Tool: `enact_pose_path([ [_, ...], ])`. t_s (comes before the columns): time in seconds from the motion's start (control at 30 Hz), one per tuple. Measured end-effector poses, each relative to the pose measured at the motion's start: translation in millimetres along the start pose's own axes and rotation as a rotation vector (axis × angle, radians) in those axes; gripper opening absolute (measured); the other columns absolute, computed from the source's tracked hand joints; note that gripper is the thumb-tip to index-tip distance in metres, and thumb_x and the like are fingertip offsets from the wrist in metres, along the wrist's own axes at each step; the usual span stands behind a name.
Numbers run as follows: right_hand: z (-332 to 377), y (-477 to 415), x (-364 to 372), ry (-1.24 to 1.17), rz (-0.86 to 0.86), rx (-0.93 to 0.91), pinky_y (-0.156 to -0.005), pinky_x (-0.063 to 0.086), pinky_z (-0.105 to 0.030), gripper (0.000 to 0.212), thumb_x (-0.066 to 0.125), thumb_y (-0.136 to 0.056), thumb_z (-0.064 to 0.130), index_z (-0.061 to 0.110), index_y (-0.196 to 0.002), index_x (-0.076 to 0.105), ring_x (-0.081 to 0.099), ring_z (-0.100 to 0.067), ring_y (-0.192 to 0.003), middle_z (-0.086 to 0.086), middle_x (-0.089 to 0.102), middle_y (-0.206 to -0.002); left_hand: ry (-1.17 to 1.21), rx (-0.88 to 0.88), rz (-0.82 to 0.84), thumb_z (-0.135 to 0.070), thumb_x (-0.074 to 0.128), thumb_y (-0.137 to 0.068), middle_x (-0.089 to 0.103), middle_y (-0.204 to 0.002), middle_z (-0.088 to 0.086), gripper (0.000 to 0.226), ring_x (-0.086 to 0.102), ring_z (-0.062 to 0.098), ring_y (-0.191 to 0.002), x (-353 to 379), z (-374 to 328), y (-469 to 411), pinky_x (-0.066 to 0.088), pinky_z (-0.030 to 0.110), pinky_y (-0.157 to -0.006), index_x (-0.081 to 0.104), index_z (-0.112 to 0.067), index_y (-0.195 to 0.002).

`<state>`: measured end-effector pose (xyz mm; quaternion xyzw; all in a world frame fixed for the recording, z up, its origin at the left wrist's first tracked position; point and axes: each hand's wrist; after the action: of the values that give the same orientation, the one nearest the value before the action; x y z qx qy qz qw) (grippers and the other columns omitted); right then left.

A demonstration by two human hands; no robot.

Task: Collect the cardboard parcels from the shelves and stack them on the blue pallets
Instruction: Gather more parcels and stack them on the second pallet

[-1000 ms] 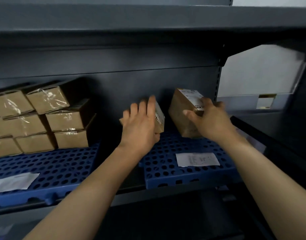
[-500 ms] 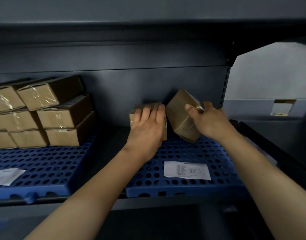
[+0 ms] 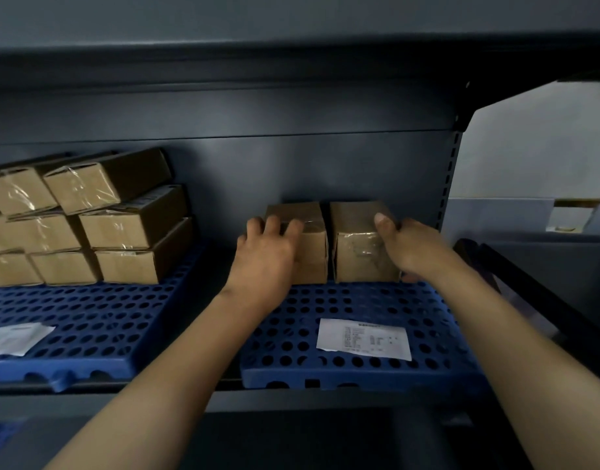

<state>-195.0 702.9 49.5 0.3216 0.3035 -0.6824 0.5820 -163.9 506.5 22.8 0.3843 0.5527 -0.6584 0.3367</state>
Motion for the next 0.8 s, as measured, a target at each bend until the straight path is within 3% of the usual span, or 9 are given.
enact_pose_path([
  [0.27,5.8,-0.9,4.0,0.039,-0.037,-0.045,-0.078,0.032,-0.027,0.067,0.021,-0.100,0.051,0.000,-0.138,0.038,0.048,-0.031,-0.121,-0.020,0.048,-0.136,0.132,0.040,-0.033,0.000,0.060,-0.081,0.042,-0.132,0.014,0.059,0.036,0.035,-0.119,0.9,6.5,-2.0,0.043,0.045,-0.096,0.036,-0.016,-0.133],
  [0.4,7.1,6.9,4.3,0.110,-0.160,-0.075,-0.077,0.040,-0.032,0.064,0.023,-0.098,0.054,0.001,-0.123,0.050,0.056,-0.033,-0.108,-0.019,0.059,-0.119,0.150,0.037,-0.044,0.000,0.059,-0.081,0.044,-0.132,0.013,0.058,0.037,0.033,-0.118,0.1,7.3,-2.5,0.042,0.043,-0.097,0.038,-0.015,-0.133],
  [0.57,15.3,26.3,-2.8,0.280,-0.408,-0.253,-0.069,0.044,-0.036,0.043,0.046,-0.096,0.042,0.001,-0.096,0.056,0.058,-0.037,-0.096,-0.020,0.064,-0.097,0.154,0.027,-0.110,-0.016,0.057,-0.087,0.043,-0.136,0.011,0.053,0.038,0.030,-0.122,-13.1,6.8,0.2,0.034,0.042,-0.098,0.036,-0.015,-0.136],
  [0.8,40.2,58.8,-9.4,0.379,-0.395,-0.497,-0.083,0.051,-0.041,0.035,0.052,-0.095,0.031,0.005,-0.117,0.060,0.055,-0.031,-0.104,-0.015,0.065,-0.108,0.311,0.083,-0.290,-0.011,0.058,-0.087,0.058,-0.118,0.013,0.037,0.051,0.032,-0.109,-51.2,18.4,3.8,0.039,0.043,-0.093,0.054,-0.011,-0.124],
])
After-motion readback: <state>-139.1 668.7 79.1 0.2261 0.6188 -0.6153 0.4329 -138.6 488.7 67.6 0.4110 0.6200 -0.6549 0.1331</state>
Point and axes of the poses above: each hand's wrist, its own y-axis away from the middle knuckle, its own x-axis out of the palm, z = x × y
